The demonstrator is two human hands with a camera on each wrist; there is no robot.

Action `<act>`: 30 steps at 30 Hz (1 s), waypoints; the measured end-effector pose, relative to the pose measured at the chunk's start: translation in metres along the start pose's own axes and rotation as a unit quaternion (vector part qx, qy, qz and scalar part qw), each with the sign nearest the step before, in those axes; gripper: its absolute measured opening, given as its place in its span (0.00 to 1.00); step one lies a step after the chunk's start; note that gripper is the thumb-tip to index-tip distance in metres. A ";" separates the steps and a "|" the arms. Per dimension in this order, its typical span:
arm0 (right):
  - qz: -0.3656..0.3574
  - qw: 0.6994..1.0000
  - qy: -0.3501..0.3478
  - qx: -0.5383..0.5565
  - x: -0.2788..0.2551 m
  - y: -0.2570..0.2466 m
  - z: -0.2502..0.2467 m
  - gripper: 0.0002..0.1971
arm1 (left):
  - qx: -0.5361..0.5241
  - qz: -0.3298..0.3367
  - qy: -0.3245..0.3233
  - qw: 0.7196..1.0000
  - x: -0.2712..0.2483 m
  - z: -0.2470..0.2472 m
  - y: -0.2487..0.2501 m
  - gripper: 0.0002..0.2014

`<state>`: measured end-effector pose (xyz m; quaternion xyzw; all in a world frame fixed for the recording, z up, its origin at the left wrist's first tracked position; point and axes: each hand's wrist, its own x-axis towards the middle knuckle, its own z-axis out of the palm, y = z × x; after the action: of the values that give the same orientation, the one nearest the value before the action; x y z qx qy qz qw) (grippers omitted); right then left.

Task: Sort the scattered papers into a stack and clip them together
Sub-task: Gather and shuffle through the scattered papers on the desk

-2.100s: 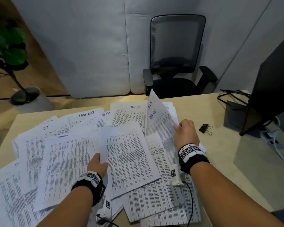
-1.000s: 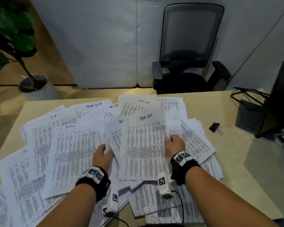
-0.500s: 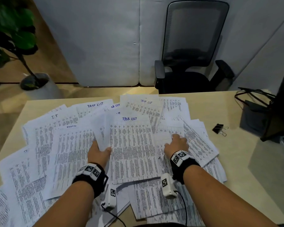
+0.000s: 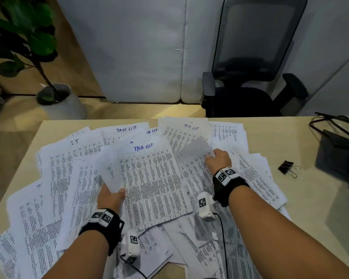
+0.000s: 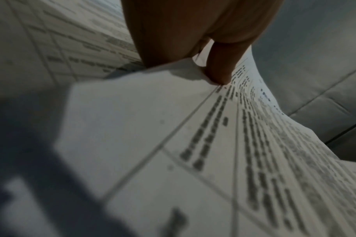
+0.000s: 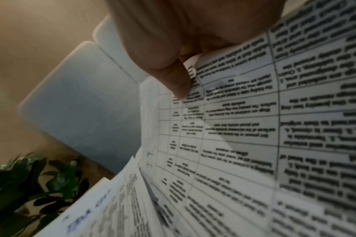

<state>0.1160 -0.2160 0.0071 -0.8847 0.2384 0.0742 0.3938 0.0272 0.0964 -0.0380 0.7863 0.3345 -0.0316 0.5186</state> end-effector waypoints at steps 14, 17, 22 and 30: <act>0.073 0.996 -0.037 0.018 0.021 -0.010 0.059 0.11 | -0.040 -0.025 -0.053 0.997 0.006 -0.008 -0.002 0.29; 0.054 0.996 -0.029 0.069 0.017 -0.010 0.059 0.10 | -0.029 -0.025 -0.057 0.998 0.004 -0.008 -0.001 0.28; 0.039 0.982 0.086 0.163 0.007 -0.005 0.025 0.34 | -0.019 -0.006 -0.054 0.998 0.001 -0.005 0.008 0.22; -0.250 0.942 0.211 -0.071 0.000 -0.016 -0.055 0.05 | -0.070 -0.022 -0.143 0.987 -0.024 0.042 0.029 0.13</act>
<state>0.1206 -0.2469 0.0554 -0.9368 0.0811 -0.1983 0.2766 0.0370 0.0422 -0.0248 0.7276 0.2755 -0.1320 0.6143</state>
